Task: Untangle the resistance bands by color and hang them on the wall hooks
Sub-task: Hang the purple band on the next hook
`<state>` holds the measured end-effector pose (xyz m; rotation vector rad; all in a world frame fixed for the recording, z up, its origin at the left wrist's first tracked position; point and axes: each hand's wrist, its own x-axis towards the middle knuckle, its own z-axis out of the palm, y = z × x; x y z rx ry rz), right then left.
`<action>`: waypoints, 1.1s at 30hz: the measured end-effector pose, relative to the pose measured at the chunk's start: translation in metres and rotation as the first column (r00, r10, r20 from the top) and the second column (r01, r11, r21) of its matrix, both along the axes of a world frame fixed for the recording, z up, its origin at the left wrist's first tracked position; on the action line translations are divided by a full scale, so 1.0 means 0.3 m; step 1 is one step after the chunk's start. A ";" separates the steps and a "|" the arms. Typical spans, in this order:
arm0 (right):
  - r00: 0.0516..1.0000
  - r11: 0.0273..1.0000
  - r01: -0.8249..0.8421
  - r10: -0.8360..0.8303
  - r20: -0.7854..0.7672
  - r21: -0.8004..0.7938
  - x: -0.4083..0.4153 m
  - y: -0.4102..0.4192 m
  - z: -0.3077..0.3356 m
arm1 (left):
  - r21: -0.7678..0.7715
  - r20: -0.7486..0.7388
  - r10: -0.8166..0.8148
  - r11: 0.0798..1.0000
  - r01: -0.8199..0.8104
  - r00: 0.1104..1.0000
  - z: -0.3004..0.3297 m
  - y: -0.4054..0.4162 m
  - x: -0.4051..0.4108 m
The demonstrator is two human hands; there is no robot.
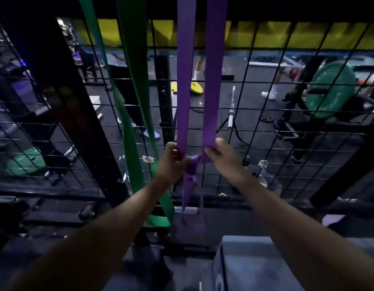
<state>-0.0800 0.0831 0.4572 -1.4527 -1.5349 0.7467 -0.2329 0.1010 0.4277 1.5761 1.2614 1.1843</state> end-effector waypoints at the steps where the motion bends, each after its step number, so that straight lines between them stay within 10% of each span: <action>1: 0.999 1.000 0.008 -0.009 -0.031 -0.026 0.011 -0.035 -0.004 | -0.002 -0.033 0.005 1.000 -0.005 0.999 -0.001 -0.015 -0.018; 5: 0.990 0.996 0.090 -0.092 -0.111 -0.029 0.082 -0.148 -0.033 | 0.003 -0.094 0.003 1.000 -0.003 0.996 0.006 -0.090 -0.060; 12: 0.932 0.965 0.261 -0.247 0.265 -0.021 0.190 -0.257 -0.078 | -0.126 -0.281 -0.003 0.992 -0.034 0.960 -0.047 -0.212 -0.106; 18: 0.948 0.931 0.319 -0.318 0.033 -0.179 0.265 -0.383 -0.068 | -0.163 -0.376 0.042 0.980 -0.111 0.925 -0.066 -0.314 -0.102; 33: 0.994 0.979 0.093 -0.100 -0.034 -0.183 0.099 -0.568 -0.064 | -0.284 -0.051 -0.052 0.958 0.035 0.997 -0.064 -0.497 0.022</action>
